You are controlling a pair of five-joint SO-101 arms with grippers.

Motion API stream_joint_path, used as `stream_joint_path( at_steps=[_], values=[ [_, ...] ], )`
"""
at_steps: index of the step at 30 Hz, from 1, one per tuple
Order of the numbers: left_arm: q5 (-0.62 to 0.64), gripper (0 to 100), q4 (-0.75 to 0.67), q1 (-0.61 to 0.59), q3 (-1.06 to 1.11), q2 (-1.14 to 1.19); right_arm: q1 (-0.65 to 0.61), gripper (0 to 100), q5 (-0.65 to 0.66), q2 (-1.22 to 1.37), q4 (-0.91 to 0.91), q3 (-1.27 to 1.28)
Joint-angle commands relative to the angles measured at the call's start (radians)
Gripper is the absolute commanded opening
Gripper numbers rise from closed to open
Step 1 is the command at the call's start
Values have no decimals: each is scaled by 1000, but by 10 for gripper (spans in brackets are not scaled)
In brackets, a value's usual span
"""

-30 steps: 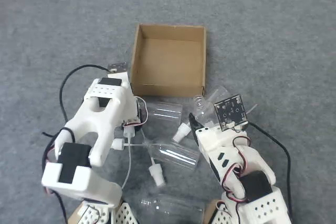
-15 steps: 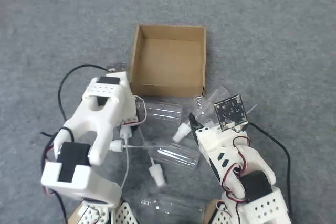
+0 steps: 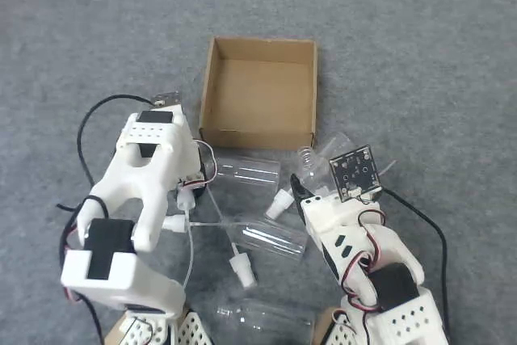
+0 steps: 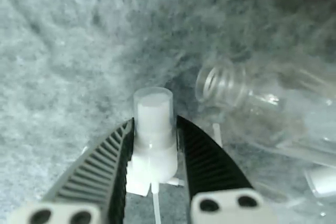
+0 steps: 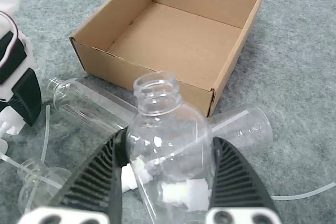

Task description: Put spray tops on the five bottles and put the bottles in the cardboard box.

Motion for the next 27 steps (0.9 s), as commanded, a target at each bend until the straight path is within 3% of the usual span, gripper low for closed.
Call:
stream_joint_path(
  at_steps=[1,13,24,27],
  values=[
    [9,12,12,-5,-13,-95,-2,58,-3,-22,-18,-11],
    [12,12,-87,2,249,-551,-4,58,-3,-22,-18,-11],
    [15,12,-94,-3,283,-775,-4,58,-3,-22,-18,-11],
    [64,12,-95,5,277,-833,-5,58,-3,-22,-19,-11]
  ],
)
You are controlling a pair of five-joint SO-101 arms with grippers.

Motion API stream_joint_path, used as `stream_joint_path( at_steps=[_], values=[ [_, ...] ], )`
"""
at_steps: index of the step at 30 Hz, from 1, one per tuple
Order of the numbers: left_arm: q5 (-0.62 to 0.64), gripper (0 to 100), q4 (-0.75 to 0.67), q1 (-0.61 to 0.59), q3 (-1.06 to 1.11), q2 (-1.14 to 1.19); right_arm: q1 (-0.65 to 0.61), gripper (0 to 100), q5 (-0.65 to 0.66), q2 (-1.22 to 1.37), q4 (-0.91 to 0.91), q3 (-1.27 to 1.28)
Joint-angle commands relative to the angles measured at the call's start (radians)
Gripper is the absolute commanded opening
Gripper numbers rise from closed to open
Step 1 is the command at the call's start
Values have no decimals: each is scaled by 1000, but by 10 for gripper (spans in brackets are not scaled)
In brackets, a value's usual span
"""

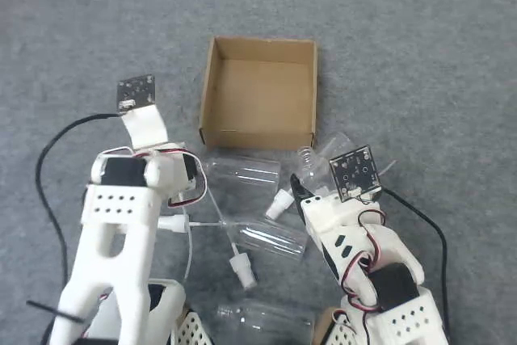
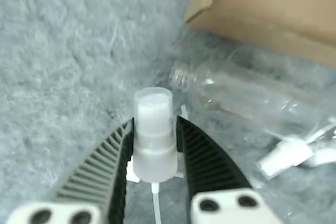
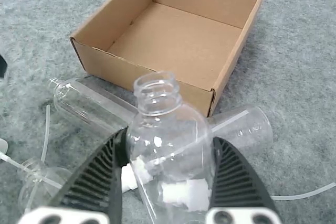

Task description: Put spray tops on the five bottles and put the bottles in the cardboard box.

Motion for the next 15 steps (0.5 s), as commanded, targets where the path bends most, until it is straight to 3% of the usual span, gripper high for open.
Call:
stream_joint_path(
  at_steps=[1,15],
  values=[
    [75,12,-31,3,-21,-130,-7,58,-3,-22,-19,-11],
    [238,12,-120,5,-13,-508,-4,58,-3,-22,-22,-11]
  ],
)
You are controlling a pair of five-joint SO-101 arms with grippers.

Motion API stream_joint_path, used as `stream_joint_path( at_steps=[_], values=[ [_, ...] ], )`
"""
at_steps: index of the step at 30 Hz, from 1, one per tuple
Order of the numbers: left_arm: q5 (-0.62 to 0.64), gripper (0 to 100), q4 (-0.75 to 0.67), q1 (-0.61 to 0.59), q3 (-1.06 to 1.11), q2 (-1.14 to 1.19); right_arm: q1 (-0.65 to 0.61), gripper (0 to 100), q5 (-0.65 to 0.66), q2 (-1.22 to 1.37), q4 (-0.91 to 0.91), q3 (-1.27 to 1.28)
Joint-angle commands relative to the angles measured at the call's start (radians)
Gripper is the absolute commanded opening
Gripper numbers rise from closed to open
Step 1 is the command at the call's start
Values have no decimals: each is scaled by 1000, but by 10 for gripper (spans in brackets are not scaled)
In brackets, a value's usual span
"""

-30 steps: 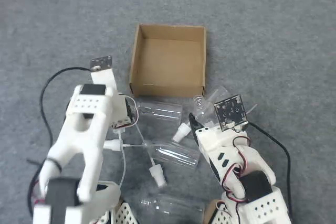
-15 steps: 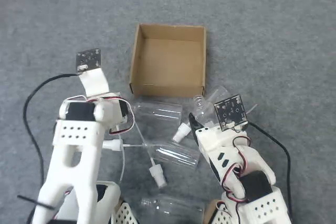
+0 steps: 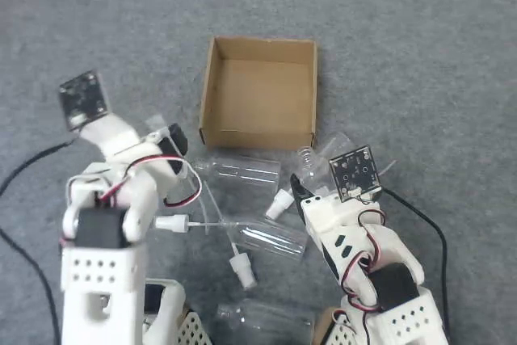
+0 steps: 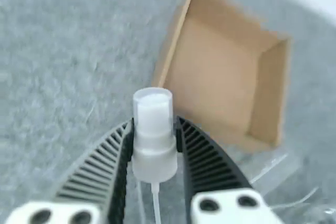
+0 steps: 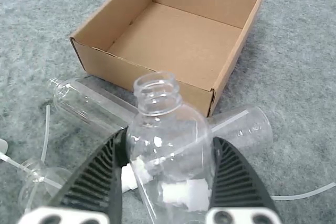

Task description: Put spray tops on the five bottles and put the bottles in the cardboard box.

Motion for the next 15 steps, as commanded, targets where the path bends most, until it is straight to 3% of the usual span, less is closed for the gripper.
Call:
stream_joint_path(
  at_steps=[1,15],
  values=[
    [52,12,-40,5,-13,-144,-4,58,-3,-22,-22,-11],
    [155,12,-41,3,-12,-359,-4,58,-3,-22,-24,-9]
  ],
)
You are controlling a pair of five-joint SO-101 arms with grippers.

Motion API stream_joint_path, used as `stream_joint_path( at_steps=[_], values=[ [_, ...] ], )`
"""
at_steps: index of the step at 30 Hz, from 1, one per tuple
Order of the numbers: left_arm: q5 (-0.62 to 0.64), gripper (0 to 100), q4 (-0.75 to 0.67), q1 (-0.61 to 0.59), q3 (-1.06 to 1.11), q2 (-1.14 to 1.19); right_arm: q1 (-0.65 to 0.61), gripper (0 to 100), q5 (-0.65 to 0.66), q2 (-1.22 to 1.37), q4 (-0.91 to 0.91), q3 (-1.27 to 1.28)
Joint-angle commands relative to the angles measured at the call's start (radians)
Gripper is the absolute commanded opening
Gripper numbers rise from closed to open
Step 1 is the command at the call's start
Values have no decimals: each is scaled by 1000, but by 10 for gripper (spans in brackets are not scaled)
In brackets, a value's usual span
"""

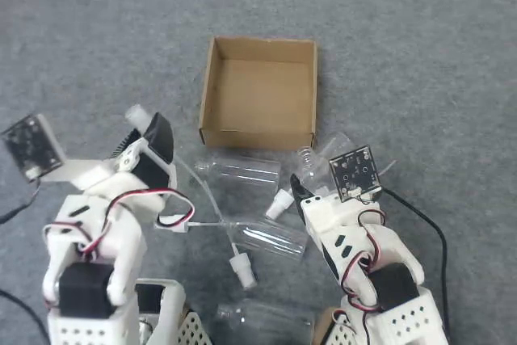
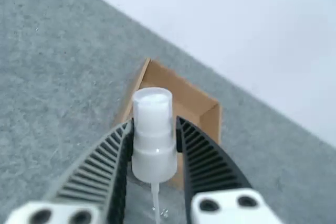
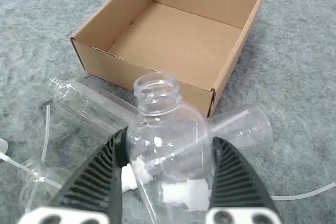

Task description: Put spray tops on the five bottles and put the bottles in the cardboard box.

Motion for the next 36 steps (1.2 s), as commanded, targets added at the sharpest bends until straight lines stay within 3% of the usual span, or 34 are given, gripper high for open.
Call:
stream_joint_path(
  at_steps=[1,13,18,36],
  values=[
    [21,12,-38,3,-12,-44,-4,58,-3,-22,-24,-9],
    [26,12,-126,-5,-10,-54,-7,58,-3,-22,-25,-9],
    [103,12,-129,-5,24,-54,-7,58,-3,-22,-25,-9],
    [170,12,-201,-6,16,-54,-8,58,-3,-22,-27,-9]
  ],
)
